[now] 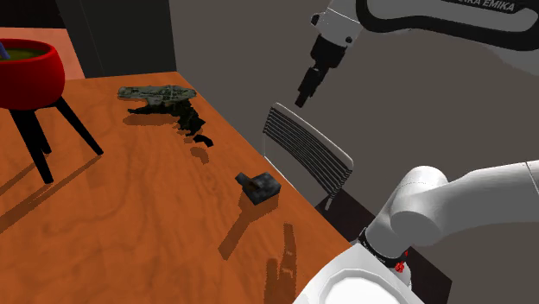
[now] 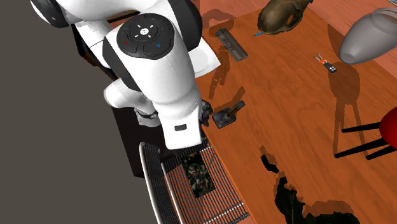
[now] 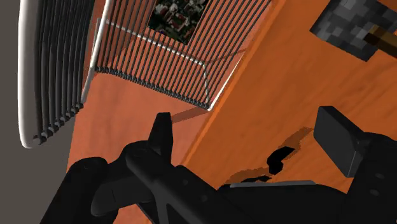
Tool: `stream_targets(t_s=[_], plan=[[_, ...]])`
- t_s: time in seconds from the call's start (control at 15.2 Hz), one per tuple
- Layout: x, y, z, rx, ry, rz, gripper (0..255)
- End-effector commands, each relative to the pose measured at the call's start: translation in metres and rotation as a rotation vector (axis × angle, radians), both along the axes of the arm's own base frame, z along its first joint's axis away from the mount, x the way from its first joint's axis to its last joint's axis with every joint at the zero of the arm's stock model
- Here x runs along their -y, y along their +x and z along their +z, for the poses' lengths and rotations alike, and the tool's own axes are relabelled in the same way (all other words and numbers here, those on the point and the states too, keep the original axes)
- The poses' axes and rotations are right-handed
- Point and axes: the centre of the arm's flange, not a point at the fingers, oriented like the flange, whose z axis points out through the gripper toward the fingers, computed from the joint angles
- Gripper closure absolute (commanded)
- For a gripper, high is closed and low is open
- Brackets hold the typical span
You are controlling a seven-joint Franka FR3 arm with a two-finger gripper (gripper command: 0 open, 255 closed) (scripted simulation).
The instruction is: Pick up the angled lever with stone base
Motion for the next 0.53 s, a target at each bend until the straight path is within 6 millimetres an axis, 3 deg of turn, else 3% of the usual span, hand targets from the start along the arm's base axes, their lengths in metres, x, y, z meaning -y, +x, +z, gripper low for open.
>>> stream_targets(t_s=[0.0,0.46], plan=[[-0.023,0.007,-0.009,-0.006,-0.02,0.111,0],[-0.11,0.013,-0.047,-0.026,-0.09,0.487,0]])
